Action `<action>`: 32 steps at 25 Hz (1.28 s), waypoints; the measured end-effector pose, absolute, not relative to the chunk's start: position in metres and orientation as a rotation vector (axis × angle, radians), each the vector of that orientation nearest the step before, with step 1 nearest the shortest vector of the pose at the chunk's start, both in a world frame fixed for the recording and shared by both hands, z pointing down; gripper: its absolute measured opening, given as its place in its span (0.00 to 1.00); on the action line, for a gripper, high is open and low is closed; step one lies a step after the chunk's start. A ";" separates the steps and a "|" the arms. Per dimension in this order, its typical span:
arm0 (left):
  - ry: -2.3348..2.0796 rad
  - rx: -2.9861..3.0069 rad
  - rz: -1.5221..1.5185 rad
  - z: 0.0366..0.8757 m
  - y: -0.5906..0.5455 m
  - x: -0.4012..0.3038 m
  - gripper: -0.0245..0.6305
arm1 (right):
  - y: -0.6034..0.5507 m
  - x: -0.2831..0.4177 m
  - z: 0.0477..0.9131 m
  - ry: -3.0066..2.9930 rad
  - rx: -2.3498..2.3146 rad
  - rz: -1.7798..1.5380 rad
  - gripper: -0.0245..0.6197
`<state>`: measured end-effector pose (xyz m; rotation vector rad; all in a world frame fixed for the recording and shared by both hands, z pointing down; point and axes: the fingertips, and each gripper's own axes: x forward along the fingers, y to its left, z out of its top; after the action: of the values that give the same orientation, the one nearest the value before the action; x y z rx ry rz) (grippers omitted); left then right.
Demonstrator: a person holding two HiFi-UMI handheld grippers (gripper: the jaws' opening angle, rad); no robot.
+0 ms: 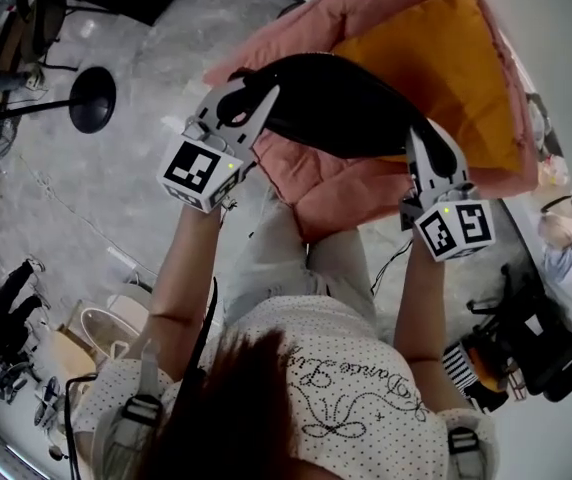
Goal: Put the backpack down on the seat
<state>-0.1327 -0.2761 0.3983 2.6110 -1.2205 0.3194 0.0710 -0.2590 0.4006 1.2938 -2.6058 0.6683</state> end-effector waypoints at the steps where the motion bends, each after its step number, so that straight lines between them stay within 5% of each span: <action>1: -1.223 2.602 0.326 0.407 -0.279 -0.132 0.06 | -0.261 0.072 0.409 -2.600 1.284 0.679 0.13; 32: -1.032 2.256 0.790 0.705 -0.291 -0.107 0.11 | -0.177 0.073 0.724 -2.012 1.249 1.228 0.13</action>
<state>-0.1071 -0.2909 0.7051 2.2556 -1.0318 0.7897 0.0730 -0.1769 0.7242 1.2493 -2.0117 1.2284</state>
